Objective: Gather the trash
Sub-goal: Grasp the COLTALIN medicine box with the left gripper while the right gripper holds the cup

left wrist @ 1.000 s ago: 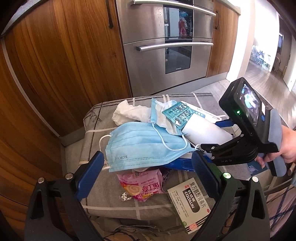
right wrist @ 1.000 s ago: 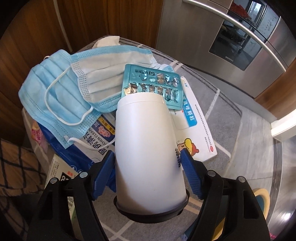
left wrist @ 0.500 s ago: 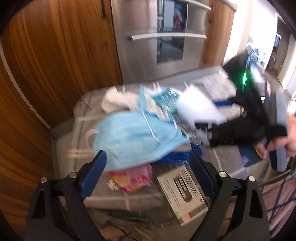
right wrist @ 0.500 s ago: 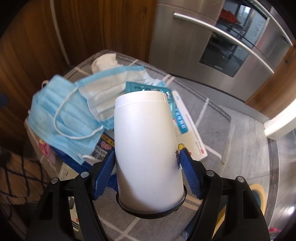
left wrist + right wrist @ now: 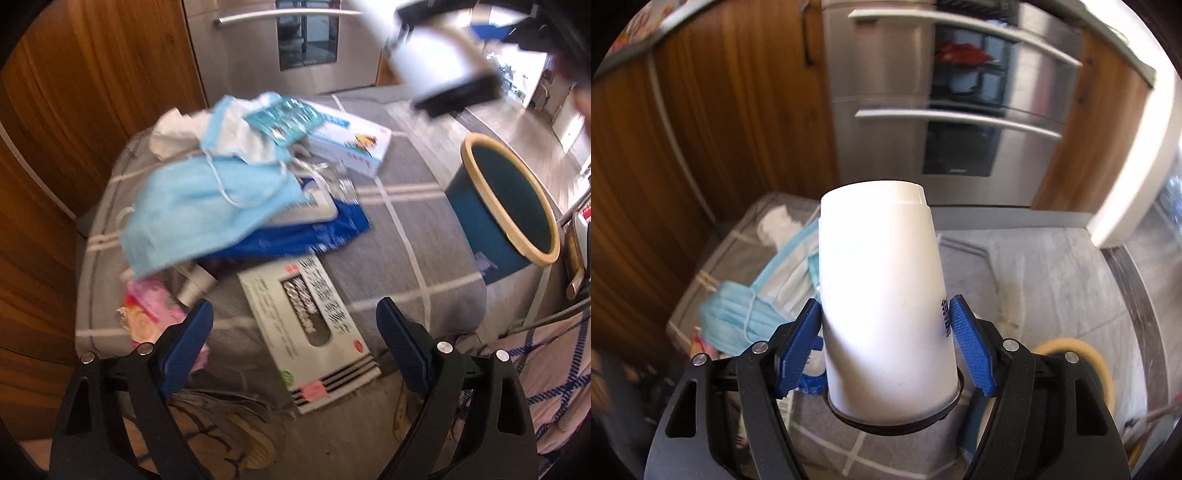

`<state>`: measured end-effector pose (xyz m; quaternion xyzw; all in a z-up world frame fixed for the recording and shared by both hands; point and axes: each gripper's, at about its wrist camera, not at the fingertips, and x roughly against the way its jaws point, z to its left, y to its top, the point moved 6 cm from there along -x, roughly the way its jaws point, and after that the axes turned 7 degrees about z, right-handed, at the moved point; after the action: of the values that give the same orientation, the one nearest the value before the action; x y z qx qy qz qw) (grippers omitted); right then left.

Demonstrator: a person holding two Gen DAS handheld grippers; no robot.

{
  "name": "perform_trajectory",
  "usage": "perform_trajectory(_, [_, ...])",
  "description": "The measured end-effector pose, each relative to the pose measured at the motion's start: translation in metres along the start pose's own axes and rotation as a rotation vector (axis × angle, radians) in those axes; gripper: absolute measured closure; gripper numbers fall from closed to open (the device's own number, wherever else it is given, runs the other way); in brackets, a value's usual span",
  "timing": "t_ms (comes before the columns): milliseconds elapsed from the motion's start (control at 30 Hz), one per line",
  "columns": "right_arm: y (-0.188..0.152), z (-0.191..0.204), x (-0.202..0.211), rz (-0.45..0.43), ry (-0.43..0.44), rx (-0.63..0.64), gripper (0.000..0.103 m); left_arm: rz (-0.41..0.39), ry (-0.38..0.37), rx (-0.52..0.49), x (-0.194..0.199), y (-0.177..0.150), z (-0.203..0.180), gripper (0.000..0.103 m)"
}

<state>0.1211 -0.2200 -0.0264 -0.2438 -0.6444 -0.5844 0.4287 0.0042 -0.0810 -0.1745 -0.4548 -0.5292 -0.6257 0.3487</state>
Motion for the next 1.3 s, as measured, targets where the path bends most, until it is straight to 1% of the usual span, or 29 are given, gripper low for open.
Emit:
perform_trajectory(100, [-0.005,-0.01,0.034,-0.062,0.019,-0.065,0.031,0.025,0.018,-0.009,-0.014,-0.006,-0.012,0.014])
perform_trajectory(167, [-0.009,-0.014,0.053,-0.1,0.032,-0.084,0.031,0.037,0.03,-0.019,-0.023,-0.009,-0.019,0.014])
perform_trajectory(300, [-0.016,-0.015,0.068,-0.13,0.043,-0.089,0.031,0.058,0.053,-0.014,-0.038,-0.009,-0.025,0.014])
perform_trajectory(433, [-0.016,-0.015,0.064,-0.13,0.055,-0.086,0.031,0.083,0.099,-0.01,-0.055,-0.004,-0.024,0.014])
perform_trajectory(600, [-0.018,-0.012,0.057,-0.114,0.063,-0.059,0.031,0.077,0.154,-0.002,-0.068,0.001,-0.017,0.014])
perform_trajectory(667, [-0.018,-0.011,0.055,-0.114,0.062,-0.048,0.031,0.094,0.171,0.01,-0.075,0.001,-0.012,0.014])
perform_trajectory(733, [-0.018,-0.01,0.054,-0.114,0.062,-0.04,0.031,0.093,0.185,0.025,-0.077,0.001,-0.007,0.014])
perform_trajectory(767, [-0.018,-0.009,0.053,-0.113,0.062,-0.038,0.031,0.09,0.183,0.038,-0.079,0.003,-0.004,0.014])
perform_trajectory(867, [-0.018,-0.008,0.052,-0.11,0.072,-0.032,0.031,0.096,0.165,0.074,-0.082,0.003,0.003,0.009])
perform_trajectory(967, [-0.018,-0.005,0.052,-0.112,0.074,-0.021,0.031,0.106,0.117,0.119,-0.086,0.003,0.011,0.009])
perform_trajectory(1000, [-0.018,-0.004,0.053,-0.113,0.074,-0.018,0.031,0.108,0.094,0.131,-0.087,0.003,0.013,0.013])
perform_trajectory(1033, [-0.018,-0.003,0.053,-0.112,0.075,-0.015,0.031,0.107,0.066,0.139,-0.088,0.004,0.015,0.024])
perform_trajectory(1067, [-0.018,-0.003,0.052,-0.112,0.074,-0.011,0.031,0.105,0.036,0.14,-0.087,0.004,0.016,0.024])
perform_trajectory(1100, [-0.019,-0.003,0.052,-0.112,0.071,-0.008,0.031,0.111,0.044,0.126,-0.087,0.004,0.015,0.024])
perform_trajectory(1200, [-0.018,-0.006,0.049,-0.109,0.052,-0.008,0.031,0.12,0.011,0.101,-0.087,0.003,0.013,0.025])
perform_trajectory(1300, [-0.016,-0.017,0.047,-0.103,0.032,-0.033,0.031,0.105,-0.016,0.089,-0.078,0.004,0.01,0.025])
